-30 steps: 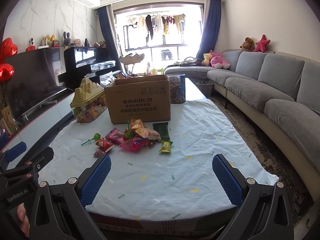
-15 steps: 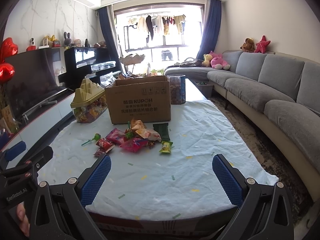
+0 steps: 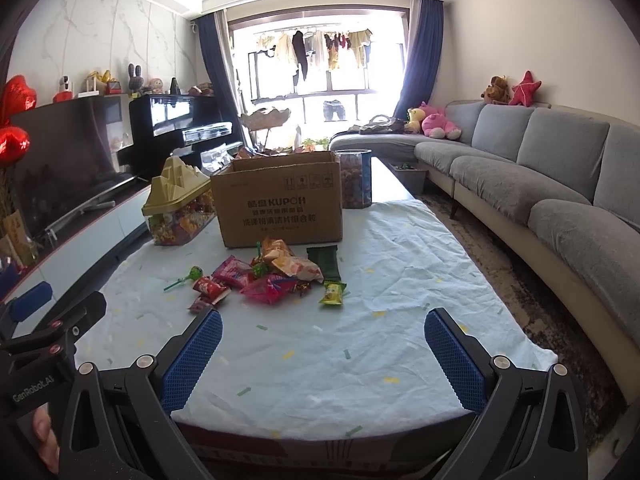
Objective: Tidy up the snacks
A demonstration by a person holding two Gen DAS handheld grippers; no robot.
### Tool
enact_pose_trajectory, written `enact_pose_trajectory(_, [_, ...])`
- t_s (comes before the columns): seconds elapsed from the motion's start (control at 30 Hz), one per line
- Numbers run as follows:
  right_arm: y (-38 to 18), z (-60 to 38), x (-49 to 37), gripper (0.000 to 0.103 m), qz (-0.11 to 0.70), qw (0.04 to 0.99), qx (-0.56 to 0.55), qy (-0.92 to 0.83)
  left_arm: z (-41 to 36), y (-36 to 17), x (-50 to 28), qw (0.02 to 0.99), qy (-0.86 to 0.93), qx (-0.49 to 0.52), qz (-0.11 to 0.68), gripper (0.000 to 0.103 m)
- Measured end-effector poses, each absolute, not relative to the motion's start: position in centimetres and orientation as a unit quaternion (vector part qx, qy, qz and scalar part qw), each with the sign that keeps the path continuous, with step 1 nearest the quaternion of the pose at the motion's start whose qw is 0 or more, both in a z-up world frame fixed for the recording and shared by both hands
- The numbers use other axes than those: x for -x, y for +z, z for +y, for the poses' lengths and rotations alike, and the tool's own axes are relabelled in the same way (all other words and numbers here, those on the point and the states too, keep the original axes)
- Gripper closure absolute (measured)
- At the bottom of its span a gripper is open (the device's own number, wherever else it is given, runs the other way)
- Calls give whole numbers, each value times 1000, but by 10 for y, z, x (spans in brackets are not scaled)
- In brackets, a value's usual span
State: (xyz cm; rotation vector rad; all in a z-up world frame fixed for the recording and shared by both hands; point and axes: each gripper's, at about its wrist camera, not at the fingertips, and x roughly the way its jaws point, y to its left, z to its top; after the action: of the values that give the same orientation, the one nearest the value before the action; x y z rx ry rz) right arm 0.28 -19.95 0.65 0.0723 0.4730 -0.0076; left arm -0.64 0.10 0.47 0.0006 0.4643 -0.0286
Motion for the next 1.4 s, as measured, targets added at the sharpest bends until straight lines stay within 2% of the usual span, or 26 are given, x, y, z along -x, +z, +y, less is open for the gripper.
enact_pose_trajectory(0.5, [3,-199,-5,1,237,971,-31,2,0,4,6,970,-19,-2,242,0])
enact_pose_trajectory(0.87, [-14,-202,-49,1,274,961,-33,10,-9,-10,-44,960,-39,-14,276,0])
enact_pose_trajectory(1.4, [-34,-205,-119,1,307,951,-33,4,-3,-40,-109,950,-13,21,312,15])
